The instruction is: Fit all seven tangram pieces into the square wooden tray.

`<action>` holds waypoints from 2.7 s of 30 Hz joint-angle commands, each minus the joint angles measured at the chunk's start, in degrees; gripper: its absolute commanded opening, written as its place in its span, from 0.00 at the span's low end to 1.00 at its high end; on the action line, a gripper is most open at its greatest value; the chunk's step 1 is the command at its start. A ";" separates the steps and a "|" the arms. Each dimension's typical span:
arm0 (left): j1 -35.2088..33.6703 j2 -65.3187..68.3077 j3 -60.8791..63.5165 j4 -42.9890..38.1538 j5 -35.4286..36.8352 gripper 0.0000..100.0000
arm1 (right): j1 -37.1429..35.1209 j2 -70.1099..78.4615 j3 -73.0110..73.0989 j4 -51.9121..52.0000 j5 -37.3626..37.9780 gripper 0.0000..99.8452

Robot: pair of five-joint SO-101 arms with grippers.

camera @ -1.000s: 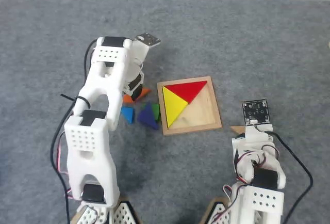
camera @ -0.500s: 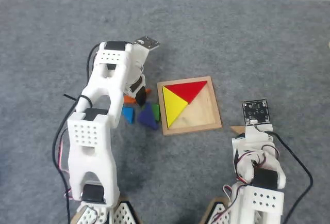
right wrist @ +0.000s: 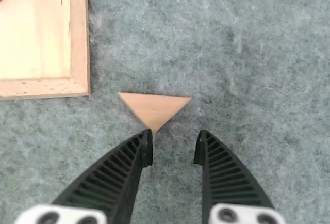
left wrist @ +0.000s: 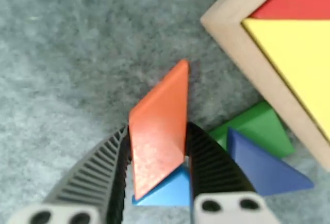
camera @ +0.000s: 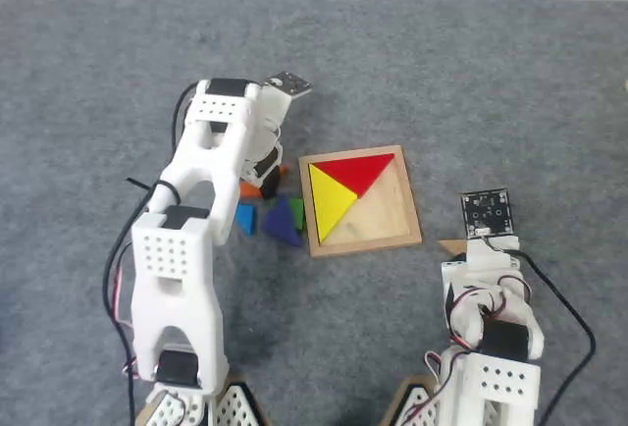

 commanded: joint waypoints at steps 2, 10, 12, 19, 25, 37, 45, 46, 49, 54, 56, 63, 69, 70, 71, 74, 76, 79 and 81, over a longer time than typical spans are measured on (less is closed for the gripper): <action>-0.44 -4.92 -6.20 6.15 2.02 0.01 | -0.31 -1.01 -0.44 0.04 0.18 0.14; 9.14 -13.27 -8.84 12.48 8.18 0.01 | 0.22 -1.01 -0.79 0.31 0.18 0.14; 13.71 -13.45 -8.66 12.40 12.66 0.01 | 1.63 -1.10 -1.58 1.19 0.18 0.14; 26.81 -13.27 -8.57 6.95 33.58 0.01 | 5.67 -1.10 -2.90 2.24 -0.26 0.14; 29.27 -11.43 -8.75 1.76 45.36 0.01 | 5.58 -1.10 -2.90 2.15 -0.26 0.14; 32.00 4.66 -23.60 0.18 50.37 0.01 | 5.58 -1.10 -2.90 2.15 -0.26 0.14; 32.26 16.09 -41.63 8.35 50.37 0.15 | 5.58 -1.10 -2.90 2.15 -0.09 0.14; 32.18 17.41 -43.74 9.67 50.37 0.18 | 5.58 -1.10 -2.90 2.15 -0.09 0.14; 32.00 20.57 -49.36 12.48 50.37 0.21 | 5.58 -1.10 -2.90 2.15 0.00 0.14; 32.00 21.71 -53.32 12.48 50.37 0.21 | 5.58 -1.10 -2.81 2.15 0.00 0.14; 31.91 21.71 -54.20 12.48 50.37 0.22 | 5.58 -1.10 -2.81 2.15 0.00 0.14; 31.91 21.71 -54.64 12.04 50.37 0.22 | 5.49 -1.10 -2.81 2.15 0.00 0.14; 29.10 22.42 -58.07 10.81 49.85 0.21 | 5.49 -1.10 -2.81 2.15 0.00 0.14; 28.04 22.42 -58.07 10.29 49.32 0.21 | 5.49 -1.10 -2.81 2.15 0.00 0.14; 27.08 22.42 -58.07 9.93 48.26 0.21 | 5.49 -1.10 -2.81 2.24 0.00 0.14; 25.05 22.51 -57.80 9.32 45.80 0.21 | 5.49 -1.10 -2.90 2.24 0.00 0.14; 24.62 22.51 -57.80 9.32 44.57 0.21 | 5.41 -1.10 -2.90 2.24 0.00 0.14; 24.88 22.51 -57.80 9.32 42.81 0.21 | 3.91 -1.10 -2.90 2.51 0.00 0.14; 25.49 22.42 -58.24 9.41 41.93 0.21 | 3.38 -1.10 -2.90 2.51 0.00 0.14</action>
